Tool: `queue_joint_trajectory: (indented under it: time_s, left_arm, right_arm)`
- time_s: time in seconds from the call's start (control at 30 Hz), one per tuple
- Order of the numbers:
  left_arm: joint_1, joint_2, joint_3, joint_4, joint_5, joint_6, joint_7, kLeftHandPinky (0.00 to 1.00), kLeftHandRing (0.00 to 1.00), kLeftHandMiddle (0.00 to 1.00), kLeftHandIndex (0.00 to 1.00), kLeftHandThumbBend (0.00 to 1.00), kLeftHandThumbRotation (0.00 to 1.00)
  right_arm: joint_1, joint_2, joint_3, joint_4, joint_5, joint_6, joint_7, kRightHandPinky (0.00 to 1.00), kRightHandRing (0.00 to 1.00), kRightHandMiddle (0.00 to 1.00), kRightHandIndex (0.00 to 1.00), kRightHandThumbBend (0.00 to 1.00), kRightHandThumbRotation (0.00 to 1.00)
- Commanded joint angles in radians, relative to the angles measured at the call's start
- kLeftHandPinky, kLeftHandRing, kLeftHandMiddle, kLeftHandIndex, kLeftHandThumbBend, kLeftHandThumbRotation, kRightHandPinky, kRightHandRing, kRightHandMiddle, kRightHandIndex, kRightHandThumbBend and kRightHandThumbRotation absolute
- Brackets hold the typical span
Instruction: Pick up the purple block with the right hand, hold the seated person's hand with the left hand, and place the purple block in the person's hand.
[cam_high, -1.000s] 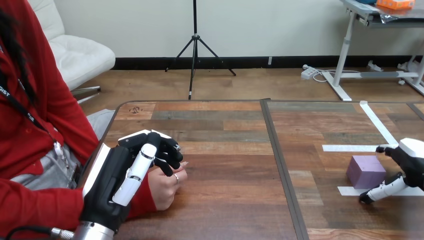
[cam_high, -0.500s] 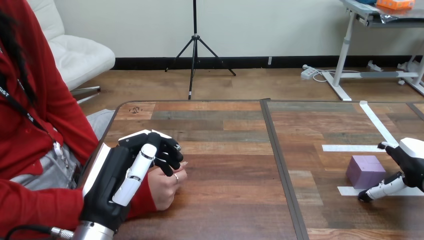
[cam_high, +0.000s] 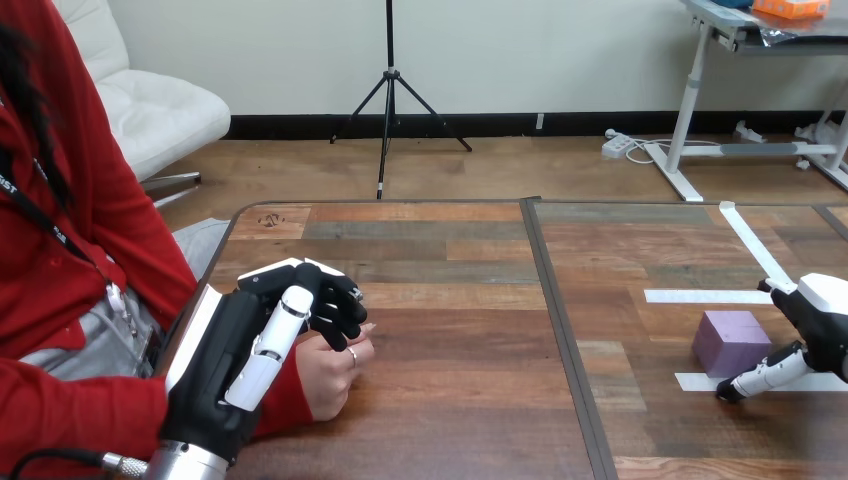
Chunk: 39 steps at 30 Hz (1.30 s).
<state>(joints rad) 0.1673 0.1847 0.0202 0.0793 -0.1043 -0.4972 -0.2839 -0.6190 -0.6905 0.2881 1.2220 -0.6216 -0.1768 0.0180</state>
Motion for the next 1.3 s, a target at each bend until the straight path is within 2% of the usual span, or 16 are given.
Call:
queue_joint_trajectory:
  time_s: [0.0, 0.2, 0.4, 0.6, 0.67, 0.73, 0.77, 0.9, 1.07, 1.27]
  left_arm:
    - [-0.057, 0.011, 0.014, -0.045, -0.007, -0.018, -0.003, 0.40, 0.46, 0.49, 0.48, 0.30, 0.88]
    - [-0.055, 0.012, 0.013, -0.049, -0.002, -0.015, -0.002, 0.40, 0.47, 0.49, 0.48, 0.31, 0.88]
    - [-0.055, 0.012, 0.012, -0.046, 0.008, -0.018, 0.003, 0.41, 0.46, 0.49, 0.48, 0.31, 0.89]
    - [-0.053, 0.008, 0.011, -0.048, 0.003, -0.015, 0.003, 0.40, 0.46, 0.49, 0.48, 0.30, 0.89]
    - [-0.053, 0.008, 0.010, -0.049, 0.002, -0.014, 0.001, 0.40, 0.46, 0.49, 0.48, 0.30, 0.89]
    - [-0.052, 0.008, 0.010, -0.049, 0.003, -0.014, 0.002, 0.40, 0.46, 0.48, 0.48, 0.30, 0.89]
    - [-0.052, 0.007, 0.010, -0.048, 0.005, -0.014, 0.003, 0.40, 0.46, 0.48, 0.48, 0.30, 0.89]
    - [-0.052, 0.008, 0.009, -0.045, 0.006, -0.019, 0.001, 0.40, 0.45, 0.48, 0.48, 0.30, 0.89]
    - [-0.053, 0.007, 0.009, -0.040, 0.003, -0.026, -0.001, 0.40, 0.45, 0.48, 0.47, 0.30, 0.89]
    - [-0.051, 0.009, 0.010, -0.042, 0.006, -0.027, -0.001, 0.40, 0.45, 0.48, 0.47, 0.29, 0.89]
  right_arm:
    - [-0.099, 0.026, 0.011, -0.001, 0.006, -0.005, -0.025, 0.82, 0.96, 1.00, 0.98, 1.00, 0.26]
    - [-0.111, 0.027, 0.017, -0.003, 0.010, -0.003, -0.011, 0.82, 0.96, 0.99, 0.98, 1.00, 0.25]
    - [-0.117, 0.023, 0.019, 0.000, 0.017, -0.034, 0.007, 0.82, 0.96, 0.99, 0.97, 1.00, 0.24]
    - [-0.135, 0.027, 0.013, -0.001, 0.029, -0.020, 0.062, 0.83, 0.97, 0.99, 0.98, 1.00, 0.23]
    - [-0.134, 0.032, -0.007, 0.002, 0.053, -0.025, 0.070, 0.81, 0.96, 0.99, 0.98, 0.99, 0.22]
    - [-0.137, 0.035, -0.013, 0.002, 0.064, -0.023, 0.079, 0.78, 0.95, 0.98, 0.97, 0.98, 0.21]
    - [-0.139, 0.036, -0.010, 0.001, 0.066, -0.018, 0.083, 0.75, 0.94, 0.98, 0.97, 0.94, 0.22]
    - [-0.141, 0.038, -0.012, -0.003, 0.081, -0.017, 0.095, 0.71, 0.92, 0.97, 0.97, 0.88, 0.23]
    - [-0.141, 0.037, -0.009, -0.010, 0.094, -0.047, 0.096, 0.67, 0.89, 0.96, 0.96, 0.79, 0.23]
    - [-0.144, 0.039, 0.000, -0.007, 0.096, -0.065, 0.097, 0.69, 0.89, 0.95, 0.95, 0.72, 0.25]
